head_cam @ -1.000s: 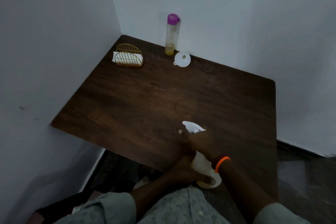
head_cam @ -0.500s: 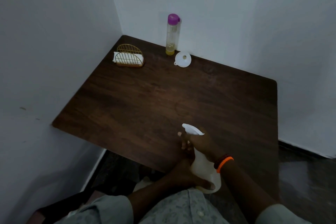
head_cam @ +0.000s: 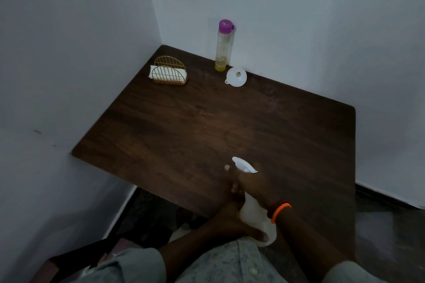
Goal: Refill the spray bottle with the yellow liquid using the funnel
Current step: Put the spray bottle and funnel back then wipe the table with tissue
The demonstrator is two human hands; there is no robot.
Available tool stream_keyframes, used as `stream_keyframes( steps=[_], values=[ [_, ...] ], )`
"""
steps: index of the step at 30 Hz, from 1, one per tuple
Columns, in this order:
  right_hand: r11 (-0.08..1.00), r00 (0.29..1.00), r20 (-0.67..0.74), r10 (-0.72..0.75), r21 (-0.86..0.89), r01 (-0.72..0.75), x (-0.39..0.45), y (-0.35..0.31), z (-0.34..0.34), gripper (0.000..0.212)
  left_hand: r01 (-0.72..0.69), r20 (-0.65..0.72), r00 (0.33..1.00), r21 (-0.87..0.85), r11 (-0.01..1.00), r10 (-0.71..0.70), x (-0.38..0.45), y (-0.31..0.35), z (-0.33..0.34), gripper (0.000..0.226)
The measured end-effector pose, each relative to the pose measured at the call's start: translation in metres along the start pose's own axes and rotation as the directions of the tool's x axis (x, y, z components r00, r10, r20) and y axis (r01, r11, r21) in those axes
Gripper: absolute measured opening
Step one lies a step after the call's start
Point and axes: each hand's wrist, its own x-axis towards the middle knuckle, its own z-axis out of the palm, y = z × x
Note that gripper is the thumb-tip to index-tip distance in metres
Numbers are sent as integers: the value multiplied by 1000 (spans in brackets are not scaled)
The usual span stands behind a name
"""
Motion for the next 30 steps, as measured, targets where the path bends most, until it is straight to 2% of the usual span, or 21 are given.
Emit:
stream_keyframes(
  steps=[3, 8, 10, 12, 15, 18, 23, 26, 28, 30],
  values=[
    [1000, 998, -67, 20, 16, -19, -4, 0, 2, 69, 23, -1, 1000, 13, 1000, -23, 3, -3, 0, 100],
    [997, 998, -55, -29, 73, 33, 0, 3, 1, 77, 53, 7, 999, 37, 998, -54, 2, -3, -2, 99],
    [997, 997, -78, -10, 72, 16, -2, 4, 2, 74, 52, 8, 999, 42, 998, -52, 3, -3, -1, 95],
    [999, 994, -105, -4, 42, 9, -6, 1, 4, 63, 59, -11, 998, 39, 997, -59, 2, -3, -1, 103],
    [995, 995, -91, -31, 92, 39, -5, -1, 6, 59, 63, -6, 998, 53, 997, -63, 3, -3, -3, 100],
    [996, 997, -54, -53, 68, 57, -1, 0, 6, 72, 83, -5, 997, 52, 995, -83, 1, -3, -4, 105],
    [999, 999, -42, 8, 50, -6, -3, 4, 5, 99, 93, 16, 995, 79, 993, -94, 1, -4, -1, 101],
    [998, 998, 41, -58, -12, 58, -8, 3, 3, 77, 66, 18, 998, 97, 993, -68, 0, -6, -2, 89],
    [992, 989, 117, -94, -67, 102, -16, -4, 2, 58, 42, 14, 999, 114, 993, -44, -3, -4, -1, 96],
    [989, 982, 146, -116, -71, 127, -20, -5, 3, 51, 10, -4, 1000, 117, 993, -10, -4, -4, 0, 107]
  ],
)
